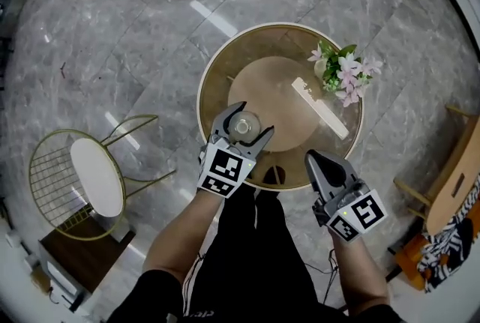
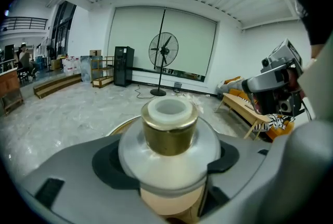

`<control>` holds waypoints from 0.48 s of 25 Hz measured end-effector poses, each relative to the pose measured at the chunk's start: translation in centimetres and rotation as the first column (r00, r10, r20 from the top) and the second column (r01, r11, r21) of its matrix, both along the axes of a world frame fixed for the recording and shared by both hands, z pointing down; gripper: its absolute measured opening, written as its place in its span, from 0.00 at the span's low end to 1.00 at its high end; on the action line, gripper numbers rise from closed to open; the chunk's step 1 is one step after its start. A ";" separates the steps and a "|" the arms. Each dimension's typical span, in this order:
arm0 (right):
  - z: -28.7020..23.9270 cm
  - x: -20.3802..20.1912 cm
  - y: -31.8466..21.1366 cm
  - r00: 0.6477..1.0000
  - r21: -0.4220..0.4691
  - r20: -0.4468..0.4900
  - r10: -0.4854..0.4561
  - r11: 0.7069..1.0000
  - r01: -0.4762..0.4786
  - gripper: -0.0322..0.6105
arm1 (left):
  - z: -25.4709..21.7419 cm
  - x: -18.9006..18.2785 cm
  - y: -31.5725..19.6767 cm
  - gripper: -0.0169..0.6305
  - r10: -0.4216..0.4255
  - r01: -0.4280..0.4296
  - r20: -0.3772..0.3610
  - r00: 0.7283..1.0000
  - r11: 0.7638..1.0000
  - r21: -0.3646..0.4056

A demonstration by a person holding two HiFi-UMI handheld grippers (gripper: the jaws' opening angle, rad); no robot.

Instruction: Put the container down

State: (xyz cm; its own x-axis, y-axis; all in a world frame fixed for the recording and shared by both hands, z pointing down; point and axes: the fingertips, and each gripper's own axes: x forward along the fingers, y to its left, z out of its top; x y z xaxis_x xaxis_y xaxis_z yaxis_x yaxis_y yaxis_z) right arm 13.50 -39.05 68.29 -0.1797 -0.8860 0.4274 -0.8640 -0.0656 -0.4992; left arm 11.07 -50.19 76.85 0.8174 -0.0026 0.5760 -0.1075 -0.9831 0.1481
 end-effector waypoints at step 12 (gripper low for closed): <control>8.2 -0.8 2.2 0.997 -0.052 0.083 0.000 0.999 0.005 0.07 | 11.7 4.3 1.8 0.56 0.113 -0.116 0.076 0.991 0.992 0.038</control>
State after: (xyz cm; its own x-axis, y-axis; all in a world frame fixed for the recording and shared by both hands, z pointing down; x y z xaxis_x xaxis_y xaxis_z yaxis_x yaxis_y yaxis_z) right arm 12.67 -36.84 76.54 -0.2187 -0.8623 0.4567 -0.8199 -0.0914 -0.5651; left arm 15.32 -48.40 88.53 0.7693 0.0631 0.6358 -0.0025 -0.9948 0.1017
